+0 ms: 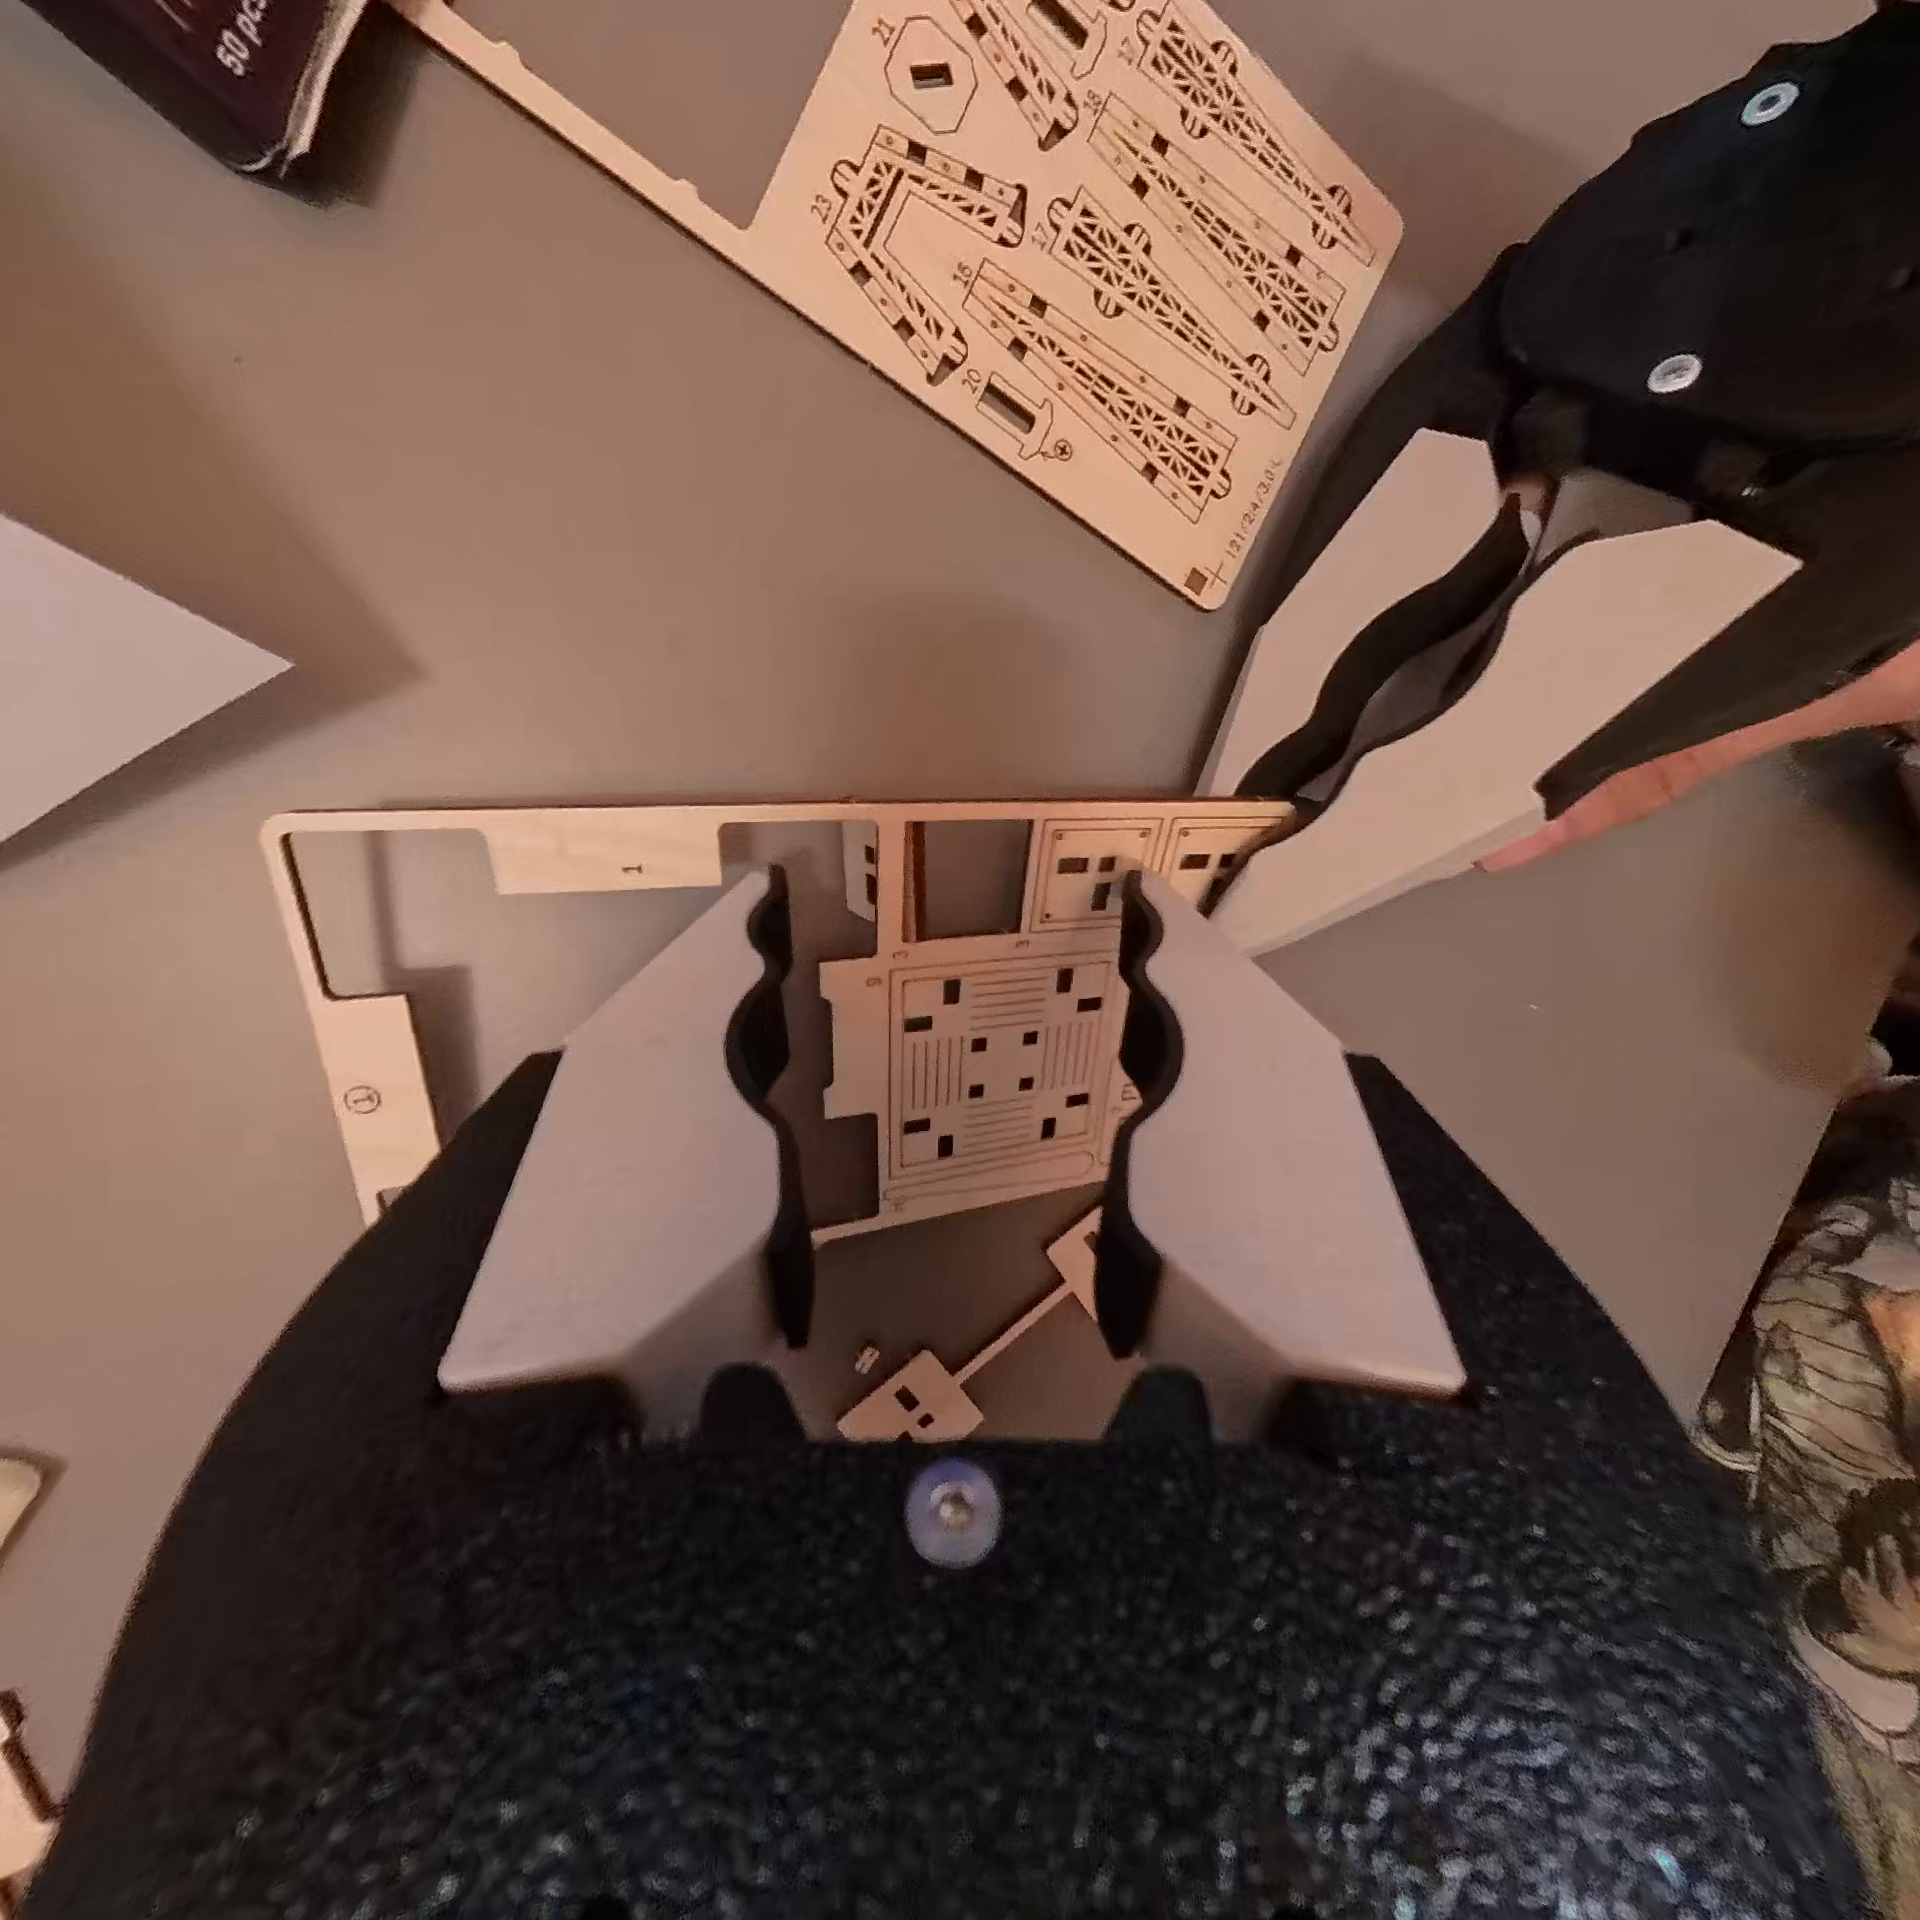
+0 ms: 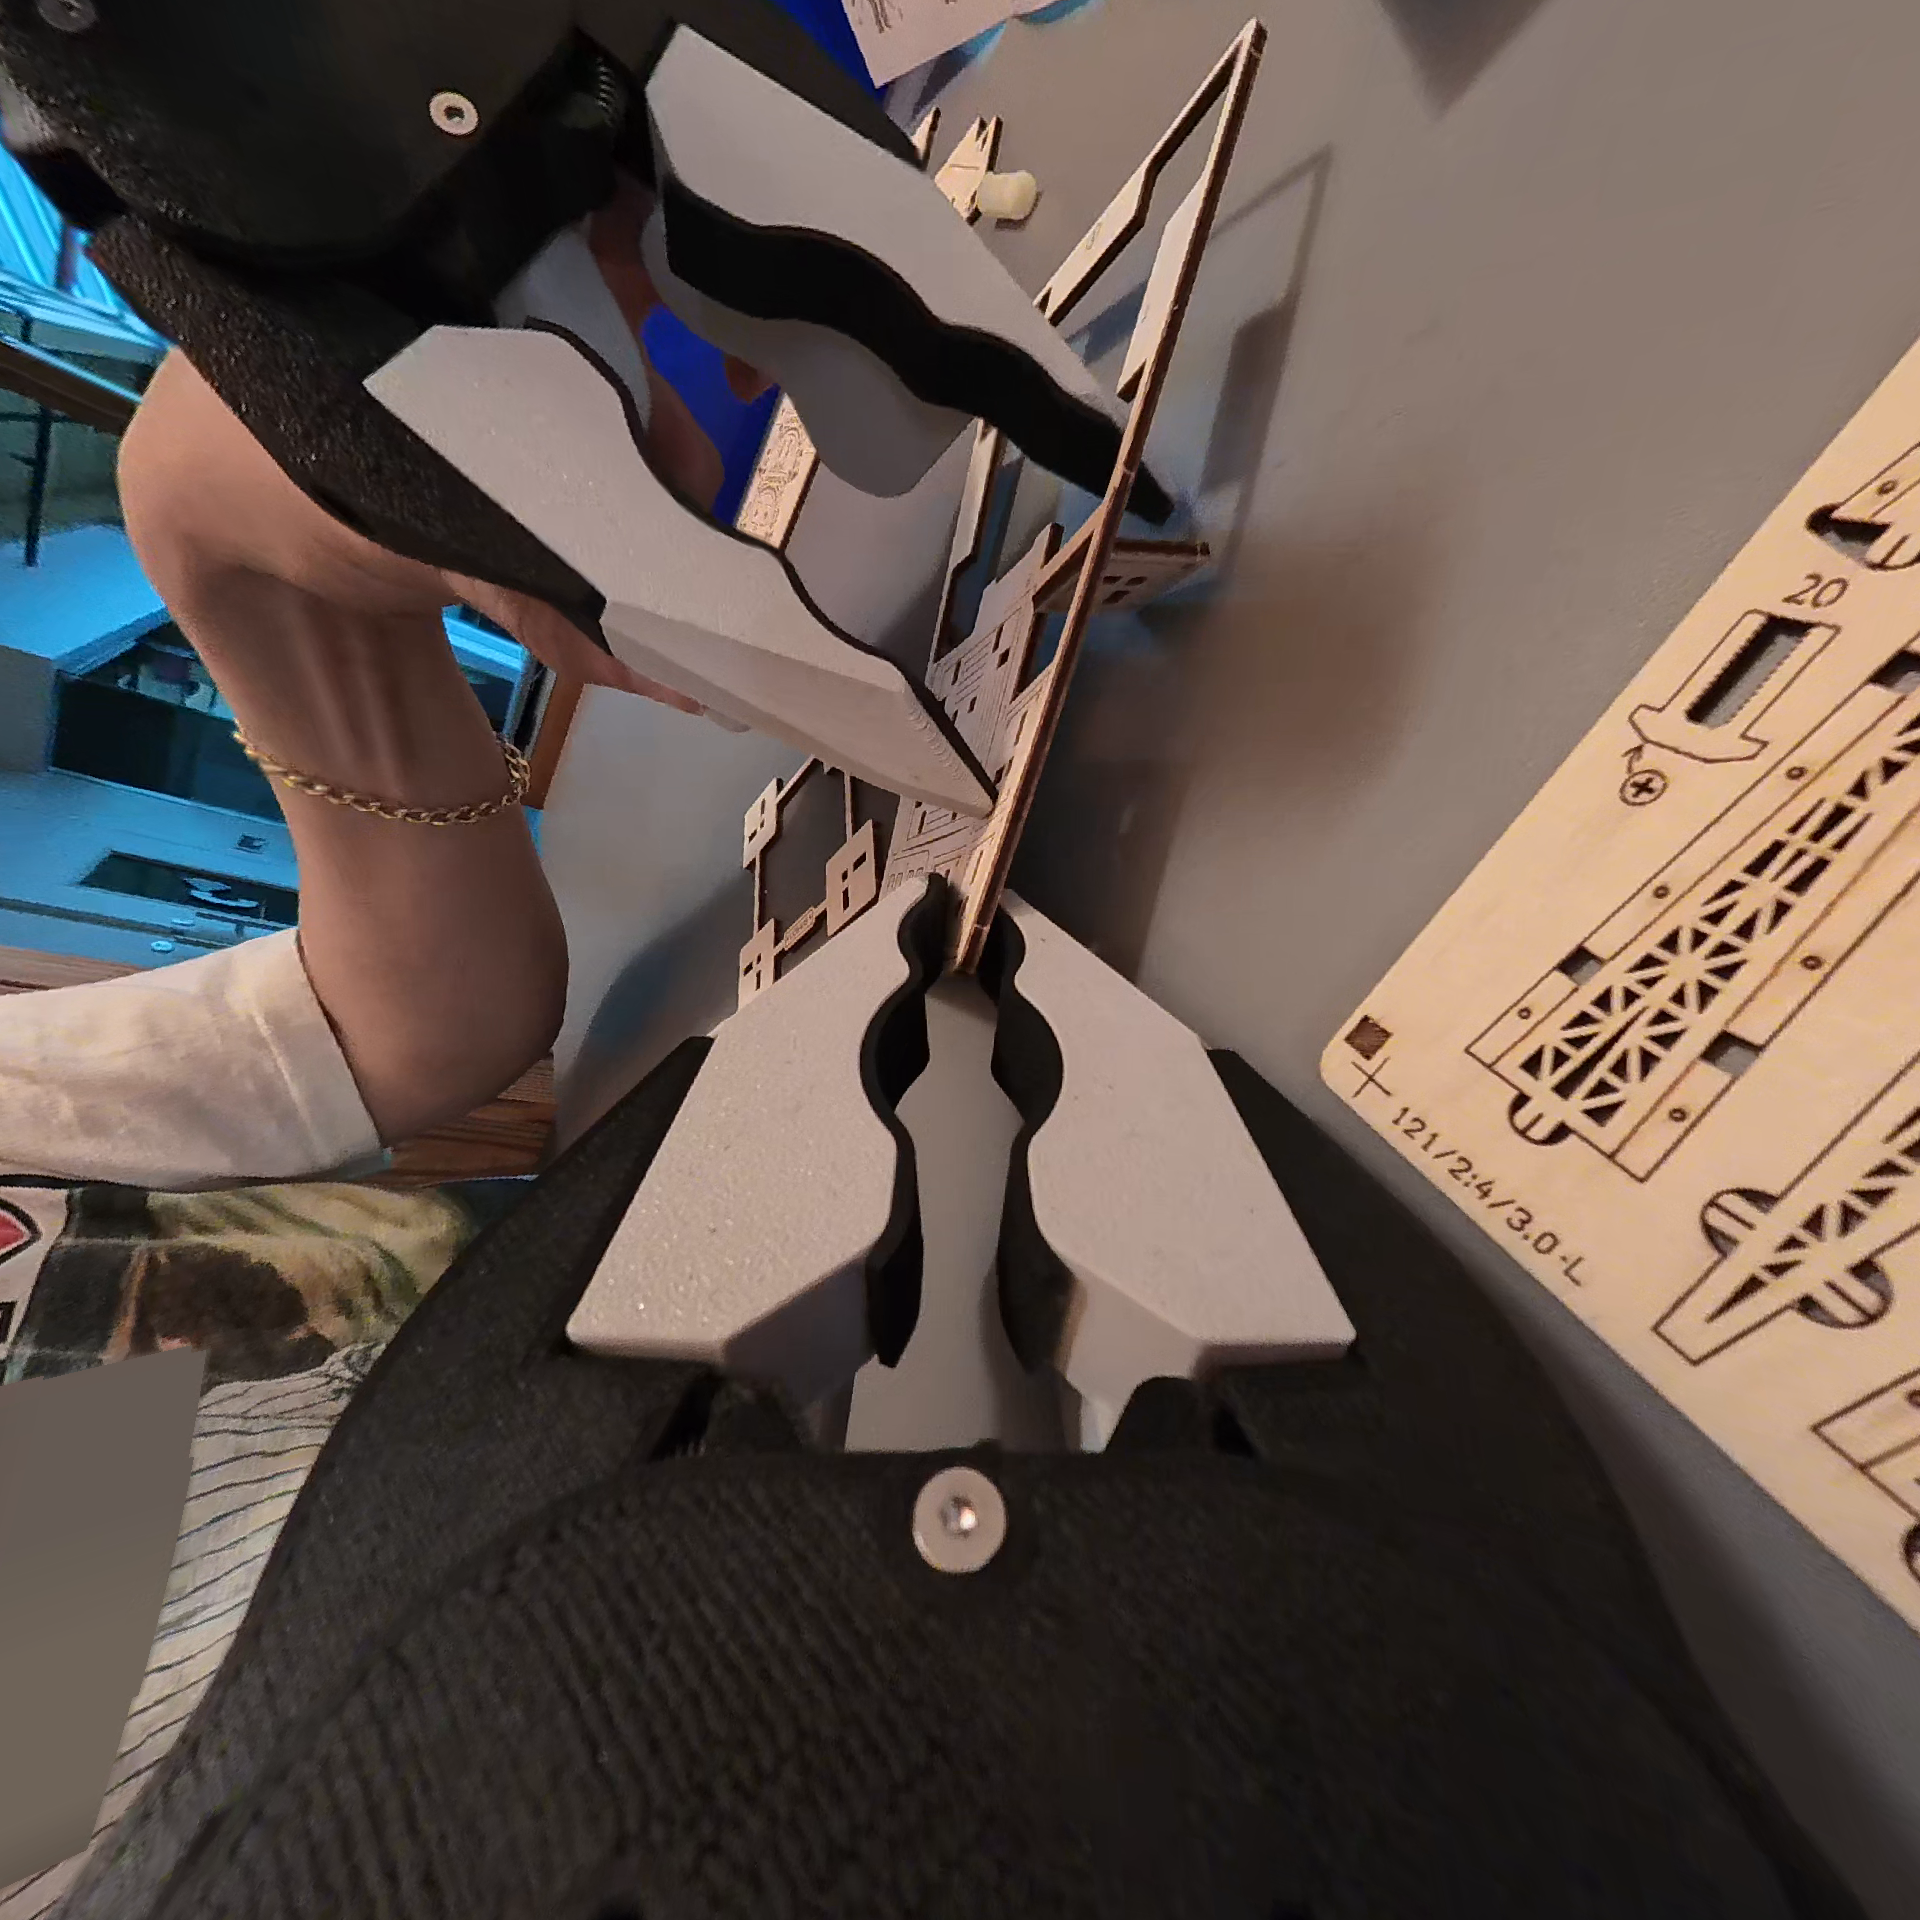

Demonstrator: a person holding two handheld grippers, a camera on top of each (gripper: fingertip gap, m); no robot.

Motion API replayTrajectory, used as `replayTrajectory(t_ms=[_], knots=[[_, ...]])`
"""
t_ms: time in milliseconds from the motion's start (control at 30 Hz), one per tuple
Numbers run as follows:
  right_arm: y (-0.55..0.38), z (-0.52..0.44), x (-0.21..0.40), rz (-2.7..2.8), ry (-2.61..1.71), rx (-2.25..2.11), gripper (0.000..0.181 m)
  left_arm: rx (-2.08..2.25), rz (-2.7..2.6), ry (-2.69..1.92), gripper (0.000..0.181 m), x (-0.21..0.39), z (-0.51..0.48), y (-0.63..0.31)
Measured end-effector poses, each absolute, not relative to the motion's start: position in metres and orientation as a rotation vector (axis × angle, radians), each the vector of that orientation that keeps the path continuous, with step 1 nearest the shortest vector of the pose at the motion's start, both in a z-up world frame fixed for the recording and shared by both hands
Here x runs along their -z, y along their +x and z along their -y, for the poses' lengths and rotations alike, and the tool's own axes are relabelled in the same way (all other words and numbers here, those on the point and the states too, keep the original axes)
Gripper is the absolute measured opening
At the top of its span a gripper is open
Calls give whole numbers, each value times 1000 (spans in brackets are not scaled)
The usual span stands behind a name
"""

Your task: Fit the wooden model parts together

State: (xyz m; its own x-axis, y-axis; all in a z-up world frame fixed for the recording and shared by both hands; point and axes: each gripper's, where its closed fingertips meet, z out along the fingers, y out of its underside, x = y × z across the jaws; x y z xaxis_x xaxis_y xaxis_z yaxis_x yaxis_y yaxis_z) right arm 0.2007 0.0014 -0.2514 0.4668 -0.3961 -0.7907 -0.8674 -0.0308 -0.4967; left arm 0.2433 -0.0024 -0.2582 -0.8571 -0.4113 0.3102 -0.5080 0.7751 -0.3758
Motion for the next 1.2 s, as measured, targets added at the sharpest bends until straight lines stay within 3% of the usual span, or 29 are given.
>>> replayTrajectory(t_ms=[367,567,667,1200], knots=[[200,-2,246,-1071,-1615,-540,3,-874,2561,746,56,254,4,238],[200,-3,246,-1065,-1612,-541,3,-878,2585,692,69,250,11,233],[200,-3,245,-1061,-1612,-538,3,-883,2661,687,58,247,8,240],[201,-2,250,-1106,-1619,-555,4,-791,2797,743,61,253,6,246]])
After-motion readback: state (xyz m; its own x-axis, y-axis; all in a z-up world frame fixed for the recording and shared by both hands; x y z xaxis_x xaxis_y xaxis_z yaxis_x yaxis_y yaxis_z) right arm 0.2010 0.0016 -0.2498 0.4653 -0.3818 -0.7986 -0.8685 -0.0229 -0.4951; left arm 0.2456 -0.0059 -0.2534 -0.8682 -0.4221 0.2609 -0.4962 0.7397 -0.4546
